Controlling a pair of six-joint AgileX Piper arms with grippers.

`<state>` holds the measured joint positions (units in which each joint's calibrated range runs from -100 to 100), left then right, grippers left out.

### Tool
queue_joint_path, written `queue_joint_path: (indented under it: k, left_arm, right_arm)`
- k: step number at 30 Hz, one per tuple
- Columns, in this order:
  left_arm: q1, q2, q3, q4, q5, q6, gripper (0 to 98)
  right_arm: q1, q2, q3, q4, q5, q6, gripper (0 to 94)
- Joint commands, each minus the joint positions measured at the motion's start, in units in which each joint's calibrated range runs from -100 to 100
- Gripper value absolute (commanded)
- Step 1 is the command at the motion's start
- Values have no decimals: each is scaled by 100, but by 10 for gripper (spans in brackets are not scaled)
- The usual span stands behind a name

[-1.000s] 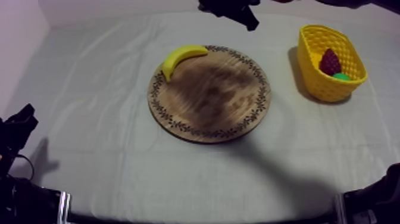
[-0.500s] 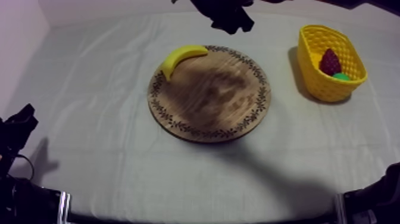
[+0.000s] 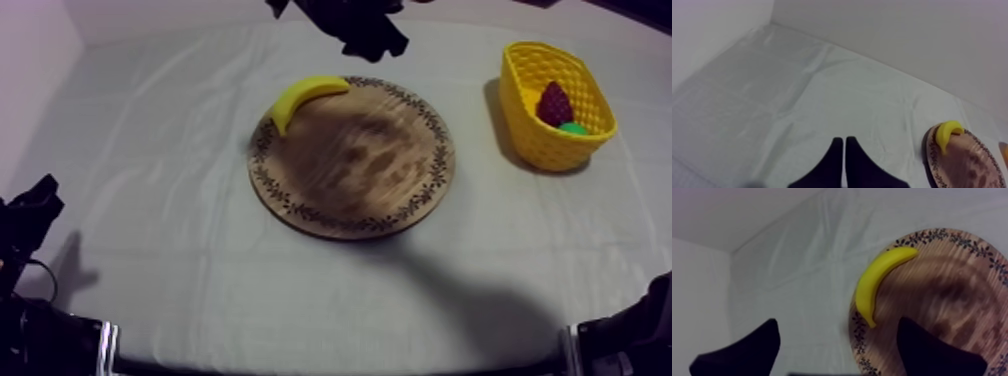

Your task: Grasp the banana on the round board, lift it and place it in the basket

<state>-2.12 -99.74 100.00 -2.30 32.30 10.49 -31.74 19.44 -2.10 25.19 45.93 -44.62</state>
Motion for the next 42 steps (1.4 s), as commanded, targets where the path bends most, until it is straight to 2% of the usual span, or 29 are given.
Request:
queue_joint_path:
  k: [1, 7, 21, 42]
  left_arm:
    - [-2, 0, 0, -2, 3, -1, 1]
    - [-2, 0, 0, -2, 3, -1, 1]
    - [-2, 0, 0, -2, 3, -1, 1]
    - [-2, 0, 0, -2, 3, -1, 1]
  right_arm:
    - [21, 271, -276, -177, 98, 51, 754]
    - [76, 993, -959, -551, 386, 243, 753]
    - [123, 2198, -2008, -908, 1036, 469, 738]
    - [283, 3596, -3857, -1728, 2161, 1333, 725]
